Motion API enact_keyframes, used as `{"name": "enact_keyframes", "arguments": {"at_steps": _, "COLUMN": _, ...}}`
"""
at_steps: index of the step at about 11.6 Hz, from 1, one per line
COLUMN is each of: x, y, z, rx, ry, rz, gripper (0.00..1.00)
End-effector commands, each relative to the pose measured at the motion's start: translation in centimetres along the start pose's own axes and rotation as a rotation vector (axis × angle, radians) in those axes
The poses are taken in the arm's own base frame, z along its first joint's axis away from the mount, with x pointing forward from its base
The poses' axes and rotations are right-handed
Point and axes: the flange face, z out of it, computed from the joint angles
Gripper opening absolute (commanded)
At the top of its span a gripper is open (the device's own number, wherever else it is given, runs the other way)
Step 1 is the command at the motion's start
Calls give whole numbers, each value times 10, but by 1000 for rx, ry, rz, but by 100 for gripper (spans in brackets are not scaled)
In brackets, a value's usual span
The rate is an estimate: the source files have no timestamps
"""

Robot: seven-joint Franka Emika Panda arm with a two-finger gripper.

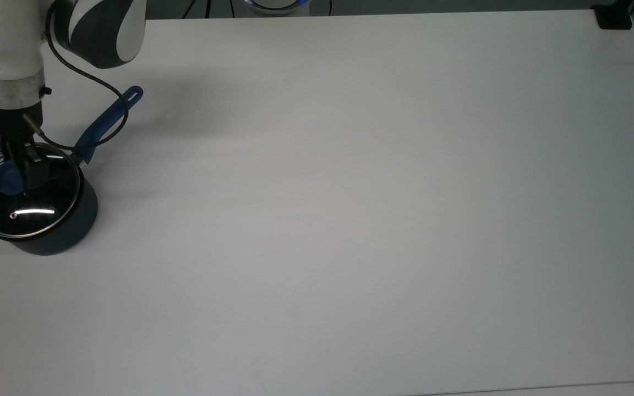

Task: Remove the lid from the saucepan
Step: 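Lift the glass lid off the pan and carry it beside the pan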

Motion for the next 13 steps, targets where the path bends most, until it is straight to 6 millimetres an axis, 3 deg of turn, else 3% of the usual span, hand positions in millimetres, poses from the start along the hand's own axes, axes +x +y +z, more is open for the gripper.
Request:
{"name": "enact_keyframes", "arguments": {"at_steps": 1, "x": 11, "y": -7, "z": -46, "rx": 35, "ry": 45, "rz": 17, "gripper": 38}}
{"name": "enact_keyframes", "arguments": {"at_steps": 2, "x": 7, "y": -15, "z": -72, "rx": 39, "ry": 7, "rz": 8, "gripper": 38}}
{"name": "enact_keyframes", "arguments": {"at_steps": 3, "x": -5, "y": -40, "z": -106, "rx": 67, "ry": -32, "rz": -27, "gripper": 38}}
{"name": "enact_keyframes", "arguments": {"at_steps": 4, "x": -20, "y": -51, "z": -136, "rx": 70, "ry": -93, "rz": -59, "gripper": 38}}
{"name": "enact_keyframes", "arguments": {"at_steps": 5, "x": -52, "y": -66, "z": -162, "rx": 77, "ry": -160, "rz": -131, "gripper": 38}}
{"name": "enact_keyframes", "arguments": {"at_steps": 7, "x": -134, "y": -98, "z": -189, "rx": 121, "ry": -244, "rz": -287, "gripper": 38}}
{"name": "enact_keyframes", "arguments": {"at_steps": 9, "x": -196, "y": -132, "z": -183, "rx": 134, "ry": -320, "rz": -419, "gripper": 37}}
{"name": "enact_keyframes", "arguments": {"at_steps": 11, "x": -232, "y": -153, "z": -159, "rx": 125, "ry": -381, "rz": -484, "gripper": 36}}
{"name": "enact_keyframes", "arguments": {"at_steps": 13, "x": -256, "y": -163, "z": -116, "rx": 133, "ry": -413, "rz": -501, "gripper": 36}}
